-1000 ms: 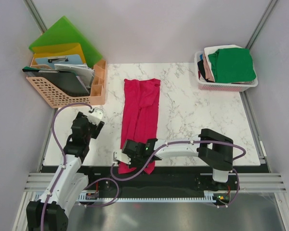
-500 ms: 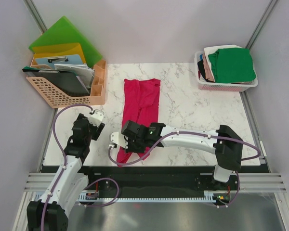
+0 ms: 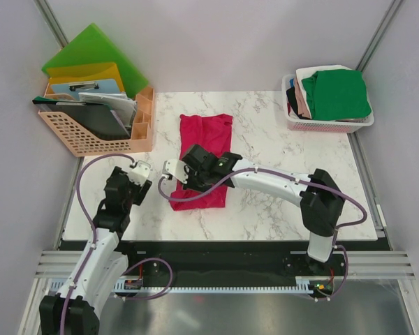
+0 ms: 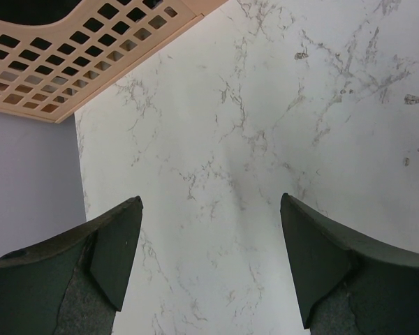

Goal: Fold and stack the t-shirts
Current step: Fold the folded rectangular tshirt in 1/3 of the way

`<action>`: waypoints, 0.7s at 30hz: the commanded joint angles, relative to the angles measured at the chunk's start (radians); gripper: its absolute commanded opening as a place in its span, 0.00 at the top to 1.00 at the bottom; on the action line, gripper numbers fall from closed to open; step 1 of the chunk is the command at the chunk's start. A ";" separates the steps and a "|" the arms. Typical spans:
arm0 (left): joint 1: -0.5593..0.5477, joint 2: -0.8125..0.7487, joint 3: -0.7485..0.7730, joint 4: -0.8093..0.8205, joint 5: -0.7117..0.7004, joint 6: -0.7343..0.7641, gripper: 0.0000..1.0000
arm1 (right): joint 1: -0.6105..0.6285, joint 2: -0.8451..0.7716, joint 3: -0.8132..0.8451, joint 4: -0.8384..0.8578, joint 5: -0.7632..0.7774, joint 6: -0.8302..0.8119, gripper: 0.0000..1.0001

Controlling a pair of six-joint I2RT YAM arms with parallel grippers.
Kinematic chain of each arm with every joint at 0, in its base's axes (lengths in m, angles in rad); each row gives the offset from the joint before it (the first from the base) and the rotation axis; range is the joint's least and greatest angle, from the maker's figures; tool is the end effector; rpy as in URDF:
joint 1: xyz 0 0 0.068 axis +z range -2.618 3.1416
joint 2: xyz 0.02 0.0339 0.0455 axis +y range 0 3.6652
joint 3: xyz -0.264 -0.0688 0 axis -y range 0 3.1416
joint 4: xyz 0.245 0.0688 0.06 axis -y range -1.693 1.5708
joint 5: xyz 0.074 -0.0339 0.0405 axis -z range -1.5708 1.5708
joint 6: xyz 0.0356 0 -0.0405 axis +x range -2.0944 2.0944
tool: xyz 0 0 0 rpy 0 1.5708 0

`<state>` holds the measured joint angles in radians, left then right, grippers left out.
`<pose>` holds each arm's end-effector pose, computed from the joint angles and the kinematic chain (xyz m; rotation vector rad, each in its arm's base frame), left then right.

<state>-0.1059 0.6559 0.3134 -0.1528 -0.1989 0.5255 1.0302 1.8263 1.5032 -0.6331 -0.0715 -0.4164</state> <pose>0.1574 -0.0097 0.1970 0.5293 2.0199 0.4623 0.2043 0.3453 0.2586 -1.7140 1.8974 0.3323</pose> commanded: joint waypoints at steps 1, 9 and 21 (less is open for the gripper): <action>0.008 -0.013 -0.007 0.010 0.015 0.010 0.13 | -0.012 0.040 0.068 0.026 0.002 -0.027 1.00; 0.008 -0.029 -0.026 0.006 0.015 0.022 0.13 | -0.094 0.117 0.118 0.039 -0.002 -0.038 1.00; 0.008 -0.021 -0.040 0.006 0.036 0.007 0.13 | -0.196 0.177 0.184 0.046 -0.010 -0.055 1.00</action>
<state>-0.1059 0.6350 0.2733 -0.1665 -0.1799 0.5259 0.8558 1.9793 1.6356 -0.6159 -0.0734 -0.4564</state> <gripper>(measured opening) 0.868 0.020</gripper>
